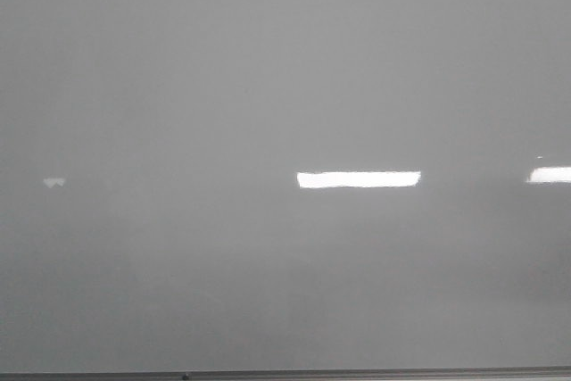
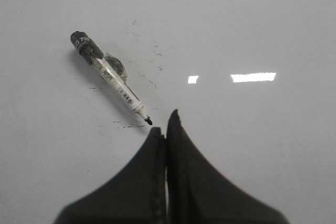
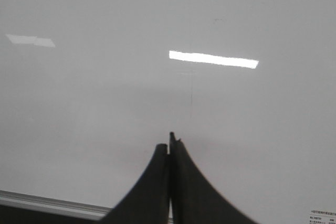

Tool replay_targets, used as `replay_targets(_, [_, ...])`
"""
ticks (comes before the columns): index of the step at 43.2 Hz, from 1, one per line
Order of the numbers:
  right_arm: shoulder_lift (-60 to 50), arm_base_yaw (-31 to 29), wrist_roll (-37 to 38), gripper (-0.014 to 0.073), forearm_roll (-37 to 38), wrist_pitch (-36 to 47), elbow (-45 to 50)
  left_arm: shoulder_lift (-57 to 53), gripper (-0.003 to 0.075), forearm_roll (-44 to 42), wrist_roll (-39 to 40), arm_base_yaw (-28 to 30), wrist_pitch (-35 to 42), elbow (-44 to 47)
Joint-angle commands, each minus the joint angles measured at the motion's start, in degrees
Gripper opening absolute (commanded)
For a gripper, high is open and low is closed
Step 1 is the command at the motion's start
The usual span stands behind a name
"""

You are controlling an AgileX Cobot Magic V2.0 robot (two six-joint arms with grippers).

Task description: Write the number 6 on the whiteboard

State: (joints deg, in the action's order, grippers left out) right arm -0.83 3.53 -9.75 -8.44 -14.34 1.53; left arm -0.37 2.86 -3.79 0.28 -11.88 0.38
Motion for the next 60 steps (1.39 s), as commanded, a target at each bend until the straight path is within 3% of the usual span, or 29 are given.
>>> replay_targets(1, [-0.85, -0.22, -0.70, -0.0061, -0.54, 4.33, -0.79, -0.75, -0.0020, 0.30, 0.62, 0.10, 4.38, 0.33])
replay_targets(52, [-0.85, -0.22, -0.70, -0.0061, -0.28, 5.78, -0.83, -0.75, -0.0020, -0.05, 0.51, 0.10, 4.62, 0.33])
replay_targets(60, [-0.85, -0.22, -0.36, -0.0061, -0.28, 10.83, -1.06, -0.75, -0.0020, 0.78, 0.51, 0.10, 10.90, 0.33])
